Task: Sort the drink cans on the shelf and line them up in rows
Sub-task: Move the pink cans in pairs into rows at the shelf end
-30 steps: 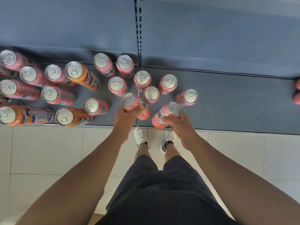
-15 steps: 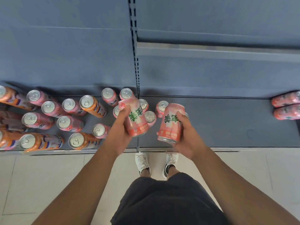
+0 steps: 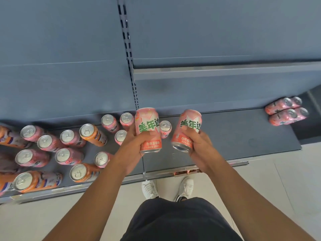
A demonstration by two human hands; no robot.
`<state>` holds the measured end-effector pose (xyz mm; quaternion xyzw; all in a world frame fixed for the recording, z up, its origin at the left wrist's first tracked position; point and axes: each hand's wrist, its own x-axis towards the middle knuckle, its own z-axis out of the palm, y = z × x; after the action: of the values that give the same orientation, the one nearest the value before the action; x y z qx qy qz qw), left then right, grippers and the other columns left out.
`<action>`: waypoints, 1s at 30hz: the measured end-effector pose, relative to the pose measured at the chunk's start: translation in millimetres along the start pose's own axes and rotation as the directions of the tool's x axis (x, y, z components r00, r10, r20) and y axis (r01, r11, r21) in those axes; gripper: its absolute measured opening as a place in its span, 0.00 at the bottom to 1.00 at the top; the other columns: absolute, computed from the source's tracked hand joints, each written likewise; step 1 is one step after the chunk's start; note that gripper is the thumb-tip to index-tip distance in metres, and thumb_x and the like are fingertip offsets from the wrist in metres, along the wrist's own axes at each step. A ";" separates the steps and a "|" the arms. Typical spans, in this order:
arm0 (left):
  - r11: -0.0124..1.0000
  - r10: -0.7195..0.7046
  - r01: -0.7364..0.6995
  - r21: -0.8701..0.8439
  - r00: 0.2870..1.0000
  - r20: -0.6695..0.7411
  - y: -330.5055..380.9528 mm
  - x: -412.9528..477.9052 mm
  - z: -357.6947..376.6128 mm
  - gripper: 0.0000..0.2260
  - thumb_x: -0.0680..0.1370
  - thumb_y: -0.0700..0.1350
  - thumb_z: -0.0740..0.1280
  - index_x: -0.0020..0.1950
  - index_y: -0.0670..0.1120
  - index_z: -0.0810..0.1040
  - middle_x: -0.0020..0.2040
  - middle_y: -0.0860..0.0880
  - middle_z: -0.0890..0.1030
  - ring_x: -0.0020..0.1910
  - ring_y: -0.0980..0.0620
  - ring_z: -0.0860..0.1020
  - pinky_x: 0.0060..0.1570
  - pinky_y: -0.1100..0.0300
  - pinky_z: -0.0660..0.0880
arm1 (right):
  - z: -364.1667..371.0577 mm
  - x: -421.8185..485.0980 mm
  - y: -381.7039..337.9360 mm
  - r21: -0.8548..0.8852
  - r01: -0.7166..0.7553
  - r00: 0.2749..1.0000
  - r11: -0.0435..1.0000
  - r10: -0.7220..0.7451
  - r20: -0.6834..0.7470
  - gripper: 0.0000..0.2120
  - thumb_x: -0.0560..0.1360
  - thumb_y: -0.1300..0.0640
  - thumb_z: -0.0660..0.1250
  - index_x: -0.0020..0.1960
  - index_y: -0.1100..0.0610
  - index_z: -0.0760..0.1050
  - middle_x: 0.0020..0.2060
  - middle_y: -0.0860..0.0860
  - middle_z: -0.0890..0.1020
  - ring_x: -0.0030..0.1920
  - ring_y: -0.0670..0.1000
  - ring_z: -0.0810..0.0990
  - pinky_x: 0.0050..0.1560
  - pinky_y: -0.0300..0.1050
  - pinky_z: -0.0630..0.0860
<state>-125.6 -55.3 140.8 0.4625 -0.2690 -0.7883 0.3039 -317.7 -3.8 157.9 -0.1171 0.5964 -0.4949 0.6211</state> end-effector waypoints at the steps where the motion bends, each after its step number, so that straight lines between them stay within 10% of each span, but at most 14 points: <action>1: 1.000 -0.004 0.004 0.025 1.000 0.009 0.1 -1.4 4.3 0.33 0.66 0.42 0.74 0.71 0.49 0.70 0.59 0.46 0.83 0.56 0.46 0.82 0.60 0.43 0.76 | -2.8 -2.0 -2.2 -0.033 0.024 1.000 0.999 -0.024 -0.011 0.11 0.76 0.58 0.69 0.57 0.58 0.75 0.40 0.50 0.85 0.41 0.48 0.84 0.46 0.48 0.80; 13: 0.979 0.031 -0.062 0.194 0.987 0.161 -10.4 -15.4 100.0 0.29 0.67 0.44 0.74 0.68 0.47 0.73 0.53 0.48 0.85 0.48 0.49 0.84 0.44 0.52 0.79 | -76.0 -35.3 -35.9 -0.069 0.191 0.979 0.979 -0.196 -0.058 0.12 0.75 0.58 0.70 0.57 0.53 0.73 0.45 0.51 0.82 0.44 0.48 0.84 0.45 0.46 0.81; 24: 0.930 -0.015 -0.073 0.360 0.972 0.235 -101.9 -34.9 274.3 0.31 0.63 0.50 0.75 0.66 0.52 0.74 0.57 0.46 0.84 0.57 0.41 0.82 0.59 0.41 0.77 | -253.4 -109.0 -65.9 0.026 0.317 0.935 0.948 -0.307 -0.176 0.16 0.74 0.58 0.72 0.60 0.53 0.73 0.49 0.54 0.83 0.48 0.53 0.84 0.41 0.44 0.81; 30: 0.897 -0.041 -0.111 0.428 0.943 0.329 -153.9 -44.2 368.6 0.26 0.65 0.49 0.73 0.63 0.53 0.75 0.53 0.48 0.85 0.51 0.46 0.84 0.44 0.54 0.80 | -350.2 -154.9 -66.7 0.105 0.365 0.895 0.925 -0.318 -0.312 0.18 0.74 0.59 0.72 0.61 0.53 0.72 0.48 0.54 0.83 0.44 0.51 0.84 0.43 0.47 0.82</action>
<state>-473.0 132.8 214.9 0.3758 -0.4956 -0.7673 0.1564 -618.3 236.6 212.2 -0.0964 0.6088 -0.6546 0.4377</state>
